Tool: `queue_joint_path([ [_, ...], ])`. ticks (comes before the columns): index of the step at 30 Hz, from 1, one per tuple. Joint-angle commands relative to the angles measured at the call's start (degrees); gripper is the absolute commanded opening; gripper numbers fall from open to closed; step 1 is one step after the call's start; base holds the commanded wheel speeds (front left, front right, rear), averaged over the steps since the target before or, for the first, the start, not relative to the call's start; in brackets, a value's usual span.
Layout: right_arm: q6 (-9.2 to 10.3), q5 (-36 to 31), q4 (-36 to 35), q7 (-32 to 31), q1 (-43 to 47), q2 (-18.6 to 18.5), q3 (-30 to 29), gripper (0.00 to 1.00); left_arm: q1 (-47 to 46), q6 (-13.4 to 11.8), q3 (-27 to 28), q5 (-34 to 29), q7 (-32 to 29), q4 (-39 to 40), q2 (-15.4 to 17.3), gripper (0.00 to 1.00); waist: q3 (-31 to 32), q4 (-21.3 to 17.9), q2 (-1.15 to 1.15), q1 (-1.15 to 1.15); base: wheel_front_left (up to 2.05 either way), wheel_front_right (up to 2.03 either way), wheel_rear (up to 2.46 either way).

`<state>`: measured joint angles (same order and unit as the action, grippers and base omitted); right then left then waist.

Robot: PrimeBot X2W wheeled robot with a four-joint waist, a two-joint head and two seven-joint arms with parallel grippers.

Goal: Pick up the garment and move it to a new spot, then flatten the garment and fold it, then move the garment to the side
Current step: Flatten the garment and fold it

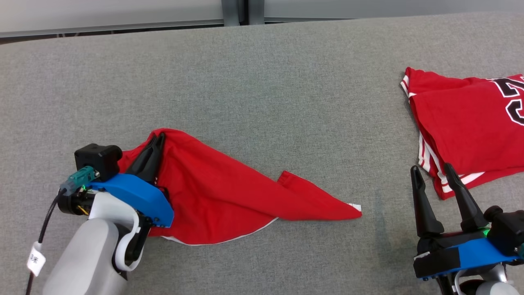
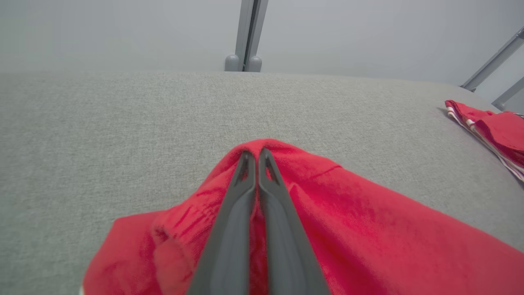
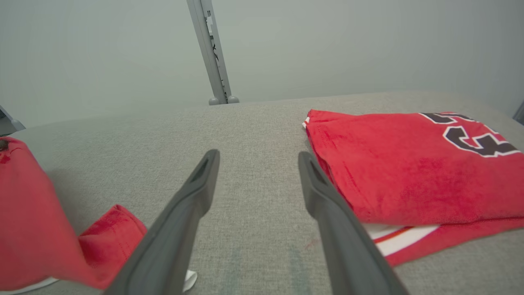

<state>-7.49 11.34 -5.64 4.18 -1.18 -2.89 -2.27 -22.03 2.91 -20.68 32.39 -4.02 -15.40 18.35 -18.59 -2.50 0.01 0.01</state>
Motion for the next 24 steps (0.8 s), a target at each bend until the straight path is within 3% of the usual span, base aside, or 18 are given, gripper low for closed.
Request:
queue_joint_path([
  [1, 0.00, 0.2, 0.2, 0.3, -0.8, 0.0, 0.0, 1.00, -1.1, 0.1, 0.3, 0.1, 0.9, -0.6, -0.2, 1.00, 0.0, 0.0, -0.01, -0.01, 0.00, 0.00, 0.00],
  [6, 0.00, -0.3, 0.6, 0.7, -1.2, 0.0, -0.3, 1.00, -2.7, 0.2, -0.4, -2.1, 8.3, -6.3, -2.1, 1.00, 0.1, 0.1, -0.01, -0.01, 0.00, 0.00, 0.00],
  [12, 0.00, -1.7, 0.1, 0.3, -1.5, 0.0, -0.6, 1.00, -1.2, -3.1, -0.4, -7.1, 17.6, -6.7, -2.6, 1.00, 2.3, 1.6, -0.01, -0.01, 0.00, 0.00, 0.00],
  [16, 0.00, -2.5, -0.6, -0.6, -0.6, 0.0, -0.6, 1.00, 2.1, -5.7, 1.0, -9.9, 19.0, -2.9, -2.0, 1.00, 4.5, 2.9, -0.01, -0.01, 0.00, 0.00, 0.00],
  [24, 0.00, -3.6, -1.7, -2.8, 2.3, 0.0, -0.4, 1.00, 12.9, -7.6, 4.3, -11.2, 19.2, 5.9, -0.9, 1.00, 9.3, 5.1, -0.01, -0.01, 0.00, 0.00, 0.00],
])
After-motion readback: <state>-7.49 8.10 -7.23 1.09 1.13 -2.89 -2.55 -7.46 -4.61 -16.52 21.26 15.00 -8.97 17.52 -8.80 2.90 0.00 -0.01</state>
